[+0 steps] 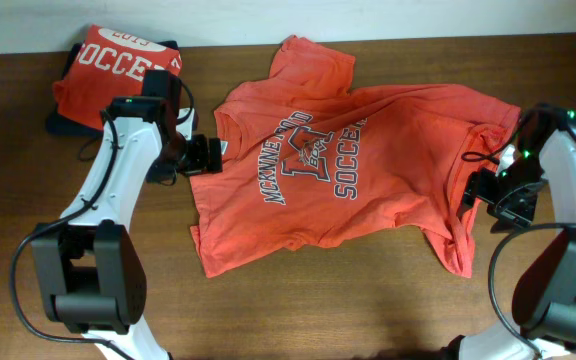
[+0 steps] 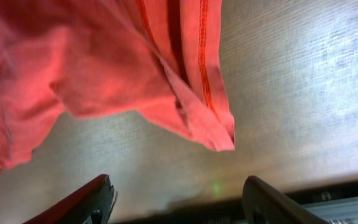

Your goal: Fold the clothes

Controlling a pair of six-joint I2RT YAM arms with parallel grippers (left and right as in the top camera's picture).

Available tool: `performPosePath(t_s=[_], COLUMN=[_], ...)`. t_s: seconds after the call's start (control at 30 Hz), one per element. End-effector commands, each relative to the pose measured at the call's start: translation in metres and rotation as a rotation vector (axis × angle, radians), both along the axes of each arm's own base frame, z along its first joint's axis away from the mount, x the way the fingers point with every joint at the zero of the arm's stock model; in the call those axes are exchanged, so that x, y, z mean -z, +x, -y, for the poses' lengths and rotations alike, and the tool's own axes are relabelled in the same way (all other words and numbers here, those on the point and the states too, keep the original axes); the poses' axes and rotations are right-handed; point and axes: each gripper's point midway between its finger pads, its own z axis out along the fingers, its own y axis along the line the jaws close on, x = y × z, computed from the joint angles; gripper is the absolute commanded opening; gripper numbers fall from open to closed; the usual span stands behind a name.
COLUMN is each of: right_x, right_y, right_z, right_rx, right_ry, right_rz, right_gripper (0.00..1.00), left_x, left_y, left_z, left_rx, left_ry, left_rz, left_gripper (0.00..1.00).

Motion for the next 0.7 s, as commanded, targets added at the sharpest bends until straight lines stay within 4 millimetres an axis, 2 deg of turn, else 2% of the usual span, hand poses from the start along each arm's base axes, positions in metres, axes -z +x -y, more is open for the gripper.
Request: performPosePath(t_s=[0.0,0.17,0.33,0.37,0.47,0.5,0.57,0.67], right_x=[0.013,0.038,0.052,0.052,0.052,0.052,0.052,0.052], right_y=[-0.001,-0.001,0.0,0.001,0.003,0.003,0.003,0.003], right_z=[0.001,0.001,0.001,0.001,0.002,0.002,0.002,0.002], right_rx=[-0.012,-0.011,-0.011,-0.011,-0.011,-0.011,-0.011,-0.01], right_ry=[-0.019,-0.026,-0.034,-0.035,-0.038,-0.037,-0.037,-0.038], right_rz=[0.028,0.05,0.071,0.075,0.082,0.082,0.082,0.082], right_gripper=[0.71,0.72,0.72,0.75,0.96,0.99,0.98,0.99], left_x=[0.014,0.033,0.042,0.044,0.055,0.058,0.063,0.066], left_y=[-0.015,-0.03,-0.035,-0.038,-0.049,-0.052,-0.06,-0.065], left_z=[0.008,0.026,0.025,0.025,0.024,0.024,0.024,0.026], left_rx=[0.025,0.098,0.097,0.096,0.094,0.093,0.094,0.095], left_ry=[-0.045,-0.15,-0.15,-0.151,-0.149,-0.149,-0.155,-0.165], left_rz=[-0.03,-0.059,-0.067,-0.075,-0.108,-0.117,-0.141,-0.156], left_gripper=[0.99,0.99,0.99,0.99,0.98,0.96,0.9,0.89])
